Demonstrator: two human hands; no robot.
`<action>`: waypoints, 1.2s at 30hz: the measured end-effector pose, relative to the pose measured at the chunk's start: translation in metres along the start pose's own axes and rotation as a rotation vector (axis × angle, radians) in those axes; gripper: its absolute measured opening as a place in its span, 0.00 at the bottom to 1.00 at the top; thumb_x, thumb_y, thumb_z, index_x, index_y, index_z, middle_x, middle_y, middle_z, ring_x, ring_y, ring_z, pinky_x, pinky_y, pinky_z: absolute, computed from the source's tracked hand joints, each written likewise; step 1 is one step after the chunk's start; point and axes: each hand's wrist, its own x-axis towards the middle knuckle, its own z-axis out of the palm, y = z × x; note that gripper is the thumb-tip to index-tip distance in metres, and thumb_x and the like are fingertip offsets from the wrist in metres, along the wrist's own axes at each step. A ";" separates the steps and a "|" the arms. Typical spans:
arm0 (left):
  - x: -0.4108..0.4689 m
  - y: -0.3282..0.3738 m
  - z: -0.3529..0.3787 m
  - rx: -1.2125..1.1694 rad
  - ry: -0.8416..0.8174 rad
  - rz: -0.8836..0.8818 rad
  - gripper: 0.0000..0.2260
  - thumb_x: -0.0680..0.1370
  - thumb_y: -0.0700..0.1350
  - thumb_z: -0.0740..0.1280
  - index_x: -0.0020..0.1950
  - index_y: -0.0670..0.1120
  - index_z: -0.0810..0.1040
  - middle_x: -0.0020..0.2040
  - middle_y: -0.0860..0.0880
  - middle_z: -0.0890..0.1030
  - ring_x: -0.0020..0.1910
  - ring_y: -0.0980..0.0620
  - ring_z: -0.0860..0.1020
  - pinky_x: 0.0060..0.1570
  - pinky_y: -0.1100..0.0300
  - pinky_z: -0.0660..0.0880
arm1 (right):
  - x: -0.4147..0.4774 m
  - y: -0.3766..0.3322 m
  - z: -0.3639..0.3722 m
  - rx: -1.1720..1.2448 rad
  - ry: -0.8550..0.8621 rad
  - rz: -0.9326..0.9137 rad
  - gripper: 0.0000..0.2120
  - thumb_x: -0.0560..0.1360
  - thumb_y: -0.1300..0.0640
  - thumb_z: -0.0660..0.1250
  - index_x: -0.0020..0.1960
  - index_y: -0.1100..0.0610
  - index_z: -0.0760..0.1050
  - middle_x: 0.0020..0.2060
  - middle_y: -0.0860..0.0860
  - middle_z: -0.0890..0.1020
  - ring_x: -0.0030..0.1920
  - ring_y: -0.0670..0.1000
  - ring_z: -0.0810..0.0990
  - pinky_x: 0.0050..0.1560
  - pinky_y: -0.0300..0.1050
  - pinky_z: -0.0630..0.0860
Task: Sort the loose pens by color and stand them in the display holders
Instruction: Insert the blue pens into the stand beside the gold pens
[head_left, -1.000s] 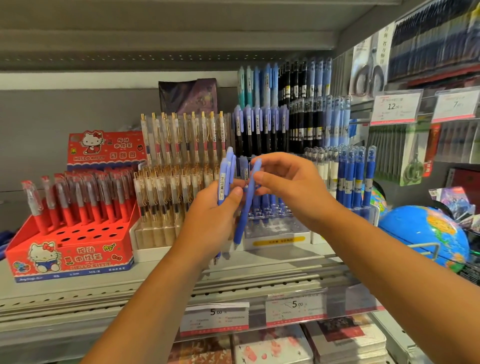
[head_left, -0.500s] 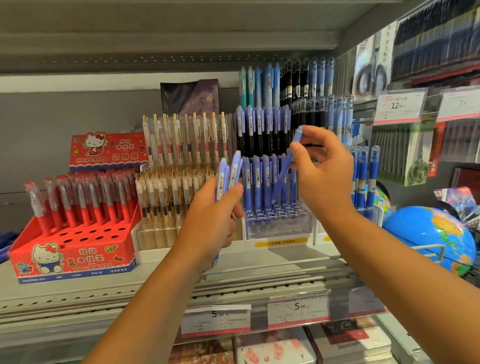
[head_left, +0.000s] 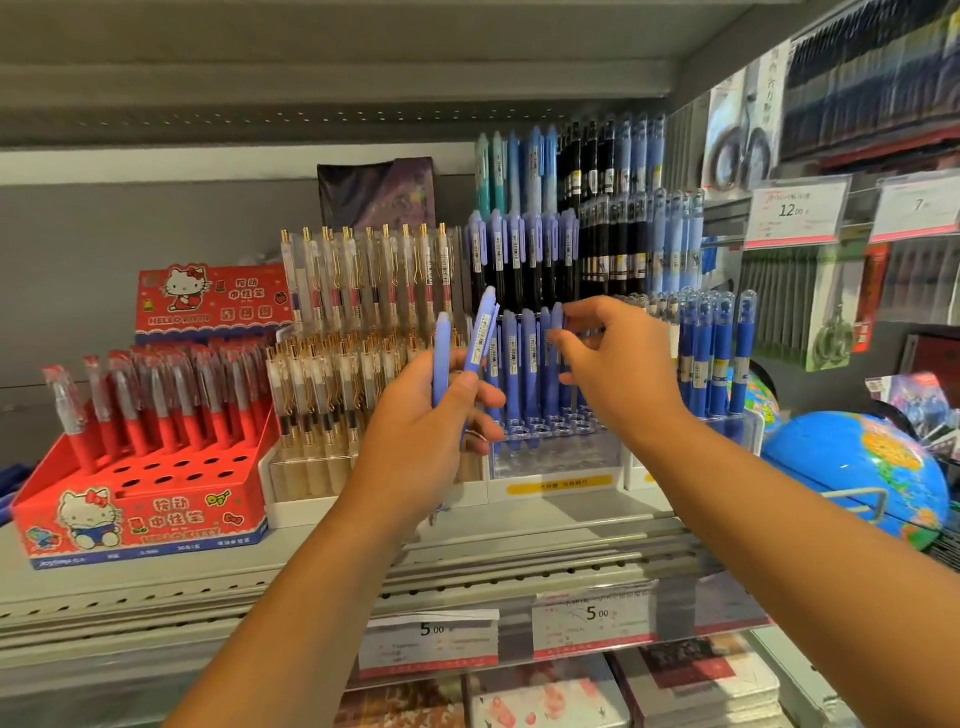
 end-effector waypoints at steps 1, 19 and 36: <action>0.000 0.000 0.000 0.005 -0.006 0.008 0.07 0.84 0.42 0.58 0.59 0.47 0.74 0.41 0.50 0.84 0.34 0.52 0.81 0.34 0.61 0.79 | 0.000 0.000 0.000 -0.023 -0.017 -0.004 0.14 0.78 0.59 0.69 0.63 0.59 0.77 0.48 0.50 0.81 0.44 0.51 0.83 0.46 0.52 0.83; 0.003 -0.005 -0.001 -0.005 -0.029 0.046 0.06 0.81 0.42 0.63 0.55 0.52 0.76 0.45 0.49 0.85 0.43 0.50 0.85 0.37 0.59 0.82 | -0.023 -0.025 0.001 -0.024 -0.067 -0.272 0.12 0.80 0.57 0.64 0.62 0.57 0.76 0.52 0.51 0.79 0.49 0.47 0.76 0.51 0.44 0.74; 0.004 -0.011 -0.001 0.090 0.001 0.051 0.09 0.83 0.47 0.60 0.53 0.55 0.80 0.46 0.55 0.82 0.42 0.59 0.80 0.42 0.58 0.82 | -0.017 -0.033 -0.015 0.398 -0.124 -0.076 0.13 0.76 0.62 0.70 0.59 0.53 0.74 0.45 0.52 0.80 0.40 0.52 0.83 0.38 0.48 0.83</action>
